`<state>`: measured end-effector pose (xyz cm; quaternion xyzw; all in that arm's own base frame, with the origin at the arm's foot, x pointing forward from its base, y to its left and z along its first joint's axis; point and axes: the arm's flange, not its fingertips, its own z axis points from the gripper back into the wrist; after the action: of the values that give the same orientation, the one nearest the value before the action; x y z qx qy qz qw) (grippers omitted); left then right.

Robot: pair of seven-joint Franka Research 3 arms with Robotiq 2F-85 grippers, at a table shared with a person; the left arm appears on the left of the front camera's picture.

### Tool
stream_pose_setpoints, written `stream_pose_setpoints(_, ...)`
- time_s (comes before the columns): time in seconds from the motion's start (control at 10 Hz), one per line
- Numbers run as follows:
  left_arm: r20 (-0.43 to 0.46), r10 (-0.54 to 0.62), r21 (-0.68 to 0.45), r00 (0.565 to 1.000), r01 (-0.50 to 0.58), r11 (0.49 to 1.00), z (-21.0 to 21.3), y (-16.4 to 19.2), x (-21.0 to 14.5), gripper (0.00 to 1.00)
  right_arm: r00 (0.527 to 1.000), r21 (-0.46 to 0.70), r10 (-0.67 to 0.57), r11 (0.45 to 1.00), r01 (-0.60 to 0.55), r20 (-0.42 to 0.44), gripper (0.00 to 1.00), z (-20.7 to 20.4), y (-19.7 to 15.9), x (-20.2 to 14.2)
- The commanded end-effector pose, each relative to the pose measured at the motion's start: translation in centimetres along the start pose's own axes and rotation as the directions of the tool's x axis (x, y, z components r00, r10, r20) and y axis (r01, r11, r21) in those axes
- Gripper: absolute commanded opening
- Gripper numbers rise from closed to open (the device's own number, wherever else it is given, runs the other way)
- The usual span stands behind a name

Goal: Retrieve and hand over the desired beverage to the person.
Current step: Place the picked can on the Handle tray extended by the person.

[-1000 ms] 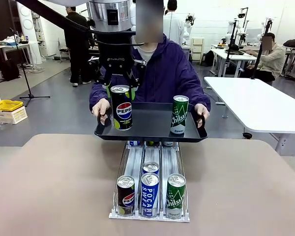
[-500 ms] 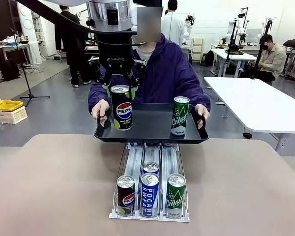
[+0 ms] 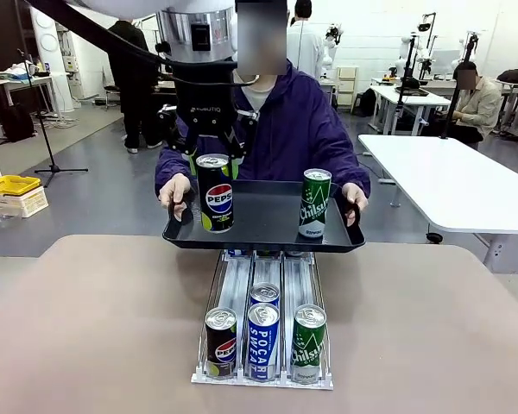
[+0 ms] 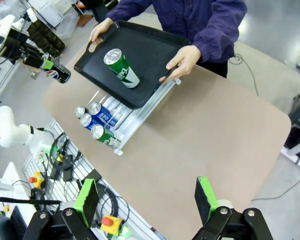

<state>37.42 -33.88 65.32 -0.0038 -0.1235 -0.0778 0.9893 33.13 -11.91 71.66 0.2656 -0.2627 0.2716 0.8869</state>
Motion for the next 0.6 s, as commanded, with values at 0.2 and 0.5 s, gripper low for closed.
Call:
stream_pose_setpoints(0.2,0.03,-0.003,-0.022,1.0,0.003,1.0,-2.2,0.9,4.7,0.59,1.0,0.006,0.01,1.0,-0.01,0.012,1.0,0.0,-0.1,0.1)
stream_pose_setpoints(0.5,0.072,0.003,0.01,0.997,-0.004,1.0,-5.4,1.4,8.4,0.59,1.0,0.006,0.01,1.0,-0.01,0.012,1.0,0.0,-0.1,0.1)
